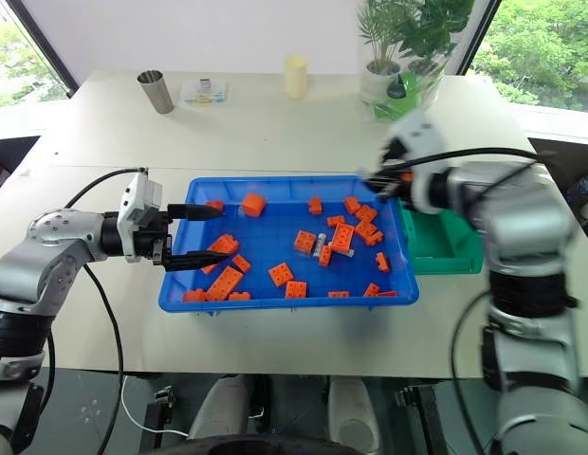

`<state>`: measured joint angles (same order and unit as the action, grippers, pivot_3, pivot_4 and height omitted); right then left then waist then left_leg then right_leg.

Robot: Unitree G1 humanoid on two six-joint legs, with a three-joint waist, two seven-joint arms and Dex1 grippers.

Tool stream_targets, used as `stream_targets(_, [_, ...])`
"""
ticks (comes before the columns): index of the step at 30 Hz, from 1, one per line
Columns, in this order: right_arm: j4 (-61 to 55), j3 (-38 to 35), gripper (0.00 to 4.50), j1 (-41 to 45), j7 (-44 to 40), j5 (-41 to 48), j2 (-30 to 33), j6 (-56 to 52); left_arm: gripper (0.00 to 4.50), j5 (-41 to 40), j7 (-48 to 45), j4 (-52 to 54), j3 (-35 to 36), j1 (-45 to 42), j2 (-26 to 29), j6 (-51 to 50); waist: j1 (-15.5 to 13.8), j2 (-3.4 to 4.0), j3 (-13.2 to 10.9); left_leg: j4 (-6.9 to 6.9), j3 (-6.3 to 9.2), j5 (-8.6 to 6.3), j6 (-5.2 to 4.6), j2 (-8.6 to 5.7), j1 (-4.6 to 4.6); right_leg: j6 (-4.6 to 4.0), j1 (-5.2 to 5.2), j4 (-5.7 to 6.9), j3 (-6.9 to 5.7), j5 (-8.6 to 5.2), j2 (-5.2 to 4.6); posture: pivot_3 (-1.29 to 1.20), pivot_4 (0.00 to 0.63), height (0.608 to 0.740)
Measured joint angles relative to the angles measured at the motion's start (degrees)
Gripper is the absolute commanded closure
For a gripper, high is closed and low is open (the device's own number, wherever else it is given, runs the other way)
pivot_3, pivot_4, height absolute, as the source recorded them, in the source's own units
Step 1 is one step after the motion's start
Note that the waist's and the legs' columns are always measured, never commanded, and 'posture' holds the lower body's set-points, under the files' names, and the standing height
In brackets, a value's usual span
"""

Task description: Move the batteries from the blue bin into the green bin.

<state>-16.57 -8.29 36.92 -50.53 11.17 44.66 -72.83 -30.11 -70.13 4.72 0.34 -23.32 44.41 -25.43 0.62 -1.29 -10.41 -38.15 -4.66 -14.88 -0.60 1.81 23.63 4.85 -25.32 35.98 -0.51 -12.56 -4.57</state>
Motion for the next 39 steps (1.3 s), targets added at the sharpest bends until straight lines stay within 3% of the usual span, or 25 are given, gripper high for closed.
stream_targets(3, [0.2, -3.9, 4.44, -8.3, 0.4, 0.7, 5.0, 0.2, 0.0, 0.2, -0.2, -0.8, -0.1, -0.4, -0.2, 0.0, 0.3, 0.01, 0.0, 0.01, -0.05, 0.0, 0.0, 0.01, -0.04, 0.0, -0.01, 0.01, 0.02, 0.0, 0.01, 0.0, 0.15, 0.736])
stream_targets(6, [0.5, -7.0, 4.44, -11.9, 2.0, 1.3, 6.0, 0.6, 0.0, 0.4, -0.3, -1.6, -0.3, -1.7, -0.7, 0.0, 0.5, 0.01, 0.0, -0.01, -0.07, 0.0, 0.0, 0.02, -0.11, 0.0, 0.01, 0.02, 0.05, 0.0, 0.04, 0.0, 0.15, 0.736])
stream_targets(11, [0.6, -6.8, 2.03, -12.7, 3.7, 2.7, 6.1, 3.3, 0.0, 0.7, -0.7, -1.9, -0.8, -2.4, -1.4, 0.0, 0.4, 0.01, 0.0, -0.03, -0.07, 0.0, 0.0, 0.02, -0.11, 0.01, 0.01, 0.01, 0.07, -0.01, 0.05, 0.0, 0.15, 0.736])
stream_targets(16, [3.3, 1.2, 2.03, -11.9, -2.1, 2.7, 12.6, 15.4, 0.0, 0.7, -1.0, -1.7, -1.3, -3.7, -1.6, -0.4, 0.1, 0.03, 0.0, -0.03, -0.06, 0.0, -0.01, 0.01, -0.07, 0.02, 0.01, -0.02, 0.07, -0.02, 0.03, 0.0, 0.15, 0.736])
stream_targets(21, [5.7, 9.5, 2.03, 1.1, -9.9, 5.1, 12.6, 19.5, 0.0, 0.7, -2.1, -0.7, -1.5, -4.3, -1.5, -0.5, 0.7, 0.01, -0.1, -0.02, -0.06, 0.0, -0.01, 0.05, -0.1, 0.02, -0.01, -0.02, 0.09, -0.02, 0.11, 0.0, 0.15, 0.736])
stream_targets(24, [5.9, 17.4, 1.11, 5.9, -9.8, 4.1, 5.8, 20.6, 0.0, 0.7, -1.9, -0.3, -1.7, -4.4, -2.0, -0.5, 0.6, -0.02, 0.0, -0.02, -0.01, 0.0, 0.0, 0.07, -0.1, 0.0, -0.01, 0.03, 0.09, -0.02, 0.17, 0.0, 0.15, 0.736])
stream_targets(26, [6.7, 22.7, 0.11, 6.1, -9.0, 3.1, 1.9, 21.0, 0.0, 0.7, -1.8, 0.0, -1.8, -4.3, -2.3, -0.5, 0.3, 0.0, -0.1, -0.02, -0.02, 0.0, 0.0, 0.06, -0.02, 0.01, -0.06, 0.04, 0.09, -0.01, 0.14, 0.0, 0.15, 0.736])
stream_targets(29, [7.8, 28.1, 0.02, 6.5, -8.0, 1.1, -1.4, 21.5, 0.0, 0.7, -1.7, 0.1, -1.8, -4.0, -2.3, -0.6, -0.2, 0.01, -0.1, -0.11, -0.01, 0.01, -0.01, 0.0, 0.23, 0.12, -0.13, 0.03, 0.02, 0.05, 0.0, 0.0, 0.15, 0.736])
stream_targets(39, [12.7, 32.9, 0.02, 7.1, -6.4, -3.2, -4.7, 23.3, 0.0, 0.7, -0.9, 0.9, -1.7, -3.8, -2.3, -0.7, 0.1, -0.01, 0.0, -0.2, -0.02, -0.01, -0.04, -0.03, 0.3, 0.17, -0.14, 0.01, -0.01, 0.09, 0.02, 0.0, 0.15, 0.736])
